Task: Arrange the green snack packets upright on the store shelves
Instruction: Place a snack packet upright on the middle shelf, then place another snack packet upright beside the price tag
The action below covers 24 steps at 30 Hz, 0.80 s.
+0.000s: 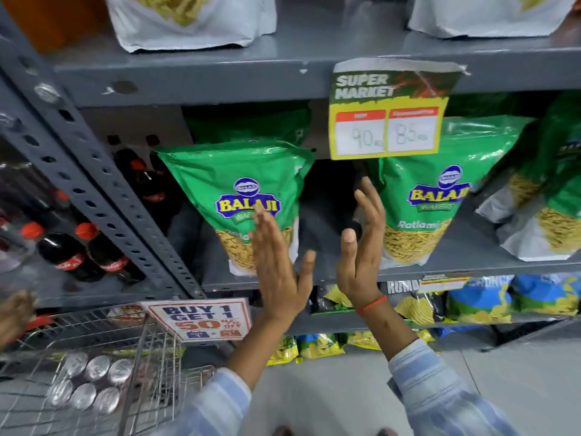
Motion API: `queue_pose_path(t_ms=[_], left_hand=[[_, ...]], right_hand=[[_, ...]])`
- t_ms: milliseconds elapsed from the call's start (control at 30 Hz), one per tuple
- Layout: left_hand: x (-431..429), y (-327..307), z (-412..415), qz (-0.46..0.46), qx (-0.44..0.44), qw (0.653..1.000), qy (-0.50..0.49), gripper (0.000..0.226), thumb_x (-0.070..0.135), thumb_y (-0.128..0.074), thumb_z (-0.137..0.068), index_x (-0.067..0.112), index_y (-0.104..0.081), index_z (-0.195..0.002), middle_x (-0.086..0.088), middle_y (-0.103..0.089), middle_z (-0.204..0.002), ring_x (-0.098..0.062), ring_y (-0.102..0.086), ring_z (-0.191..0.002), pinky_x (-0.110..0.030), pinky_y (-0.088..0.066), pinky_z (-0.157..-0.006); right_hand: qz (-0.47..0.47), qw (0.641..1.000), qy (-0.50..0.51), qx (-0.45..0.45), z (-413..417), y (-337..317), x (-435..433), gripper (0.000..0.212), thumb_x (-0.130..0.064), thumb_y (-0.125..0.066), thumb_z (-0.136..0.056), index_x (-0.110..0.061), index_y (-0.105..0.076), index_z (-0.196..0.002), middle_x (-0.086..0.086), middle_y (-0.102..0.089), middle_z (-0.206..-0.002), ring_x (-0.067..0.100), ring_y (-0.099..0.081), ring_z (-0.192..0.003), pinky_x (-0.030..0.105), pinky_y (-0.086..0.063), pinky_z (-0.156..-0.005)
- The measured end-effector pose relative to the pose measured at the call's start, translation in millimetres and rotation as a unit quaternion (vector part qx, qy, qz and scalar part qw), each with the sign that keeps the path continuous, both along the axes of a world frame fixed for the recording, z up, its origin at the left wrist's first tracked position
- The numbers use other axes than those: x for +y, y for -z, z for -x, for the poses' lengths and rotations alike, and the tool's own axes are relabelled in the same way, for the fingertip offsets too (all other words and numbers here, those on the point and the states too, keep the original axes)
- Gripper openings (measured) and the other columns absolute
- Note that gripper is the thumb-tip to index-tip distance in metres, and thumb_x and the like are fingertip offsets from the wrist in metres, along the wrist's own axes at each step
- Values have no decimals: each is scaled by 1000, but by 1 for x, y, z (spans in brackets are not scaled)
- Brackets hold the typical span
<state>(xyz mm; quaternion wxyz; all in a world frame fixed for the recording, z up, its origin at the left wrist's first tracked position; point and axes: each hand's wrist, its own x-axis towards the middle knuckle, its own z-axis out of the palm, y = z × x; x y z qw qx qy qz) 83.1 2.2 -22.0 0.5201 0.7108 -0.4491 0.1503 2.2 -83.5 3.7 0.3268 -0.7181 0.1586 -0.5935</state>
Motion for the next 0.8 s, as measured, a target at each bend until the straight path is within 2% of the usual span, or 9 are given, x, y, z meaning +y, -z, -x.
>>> queue_pose_path(t_ms=[133, 233, 300, 400, 500, 567, 633, 733, 800], left_hand=[[-48, -15, 36, -35, 4, 999, 19, 71, 55, -19, -95, 19, 11, -148, 8, 15, -159, -15, 7, -149, -33, 5, -122], [-78, -11, 61, -43, -15, 998, 48, 78, 58, -26, -93, 16, 9, -149, 5, 16, -160, -20, 4, -149, -33, 4, -122], [-95, -7, 74, -47, 55, 992, 99, 96, 69, -35, -85, 14, 9, -149, -1, 11, -161, -18, 4, -149, -32, 1, -122], [-114, -3, 83, -63, 244, 952, 174, 127, 85, -50, -60, 15, 6, -149, -8, 1, -161, -18, -4, -149, -24, -15, -118], [-125, 7, 83, -84, 361, 912, 178, 145, 87, -63, -40, 8, -9, -149, -12, -22, -157, -19, -26, -141, 0, -33, -97], [-130, 17, 82, -116, 372, 904, 176, 142, 87, -65, -34, 10, -21, -145, -6, -39, -147, -16, -38, -131, 7, -36, -83], [-133, 23, 79, -145, 368, 900, 184, 131, 88, -64, -34, 22, -26, -140, 15, -45, -134, -10, -42, -123, 8, -36, -77], [-133, 27, 76, -161, 377, 892, 189, 129, 88, -64, -33, 22, -29, -138, 15, -51, -126, -10, -50, -117, -5, -43, -84], [-135, 25, 77, -160, 386, 888, 190, 130, 88, -64, -34, 16, -31, -137, 10, -53, -124, -7, -53, -112, -2, -44, -81]], right_hand=[[66, 994, 81, 0, 42, -2, -30, 48, -39, -33, -102, -8, -39, -138, 12, -30, -154, 38, -27, -146, 50, -28, -117], [65, 987, 144, -8, 74, 2, -60, 49, -37, -39, -101, -8, -38, -140, 20, -30, -152, 29, -26, -147, 43, -25, -119], [21, 987, 159, 0, 95, 8, -84, 61, -44, -46, -98, -7, -32, -144, 22, -26, -155, 27, -23, -149, 41, -22, -121], [-103, 988, 106, 45, 119, 24, -117, 95, -64, -55, -86, -5, -19, -151, 16, -16, -162, 26, -15, -152, 40, -17, -124], [-237, 965, -13, 114, 130, 40, -144, 123, -73, -65, -65, -11, -7, -154, -6, -8, -160, 11, -9, -151, 33, -14, -125], [-272, 947, -67, 159, 135, 52, -162, 116, -56, -70, -67, -14, -6, -154, -11, -9, -157, 6, -10, -148, 35, -17, -125], [-288, 934, -100, 188, 136, 60, -175, 104, -42, -68, -73, -17, -8, -155, -9, -13, -159, 11, -17, -149, 31, -22, -121], [-296, 923, -135, 204, 133, 64, -181, 102, -55, -64, -71, -17, -17, -154, 4, -34, -158, 19, -38, -142, 29, -34, -114], [-300, 920, -148, 203, 133, 64, -178, 106, -71, -62, -67, -16, -27, -150, 1, -51, -145, 10, -51, -130, 26, -42, -108]])
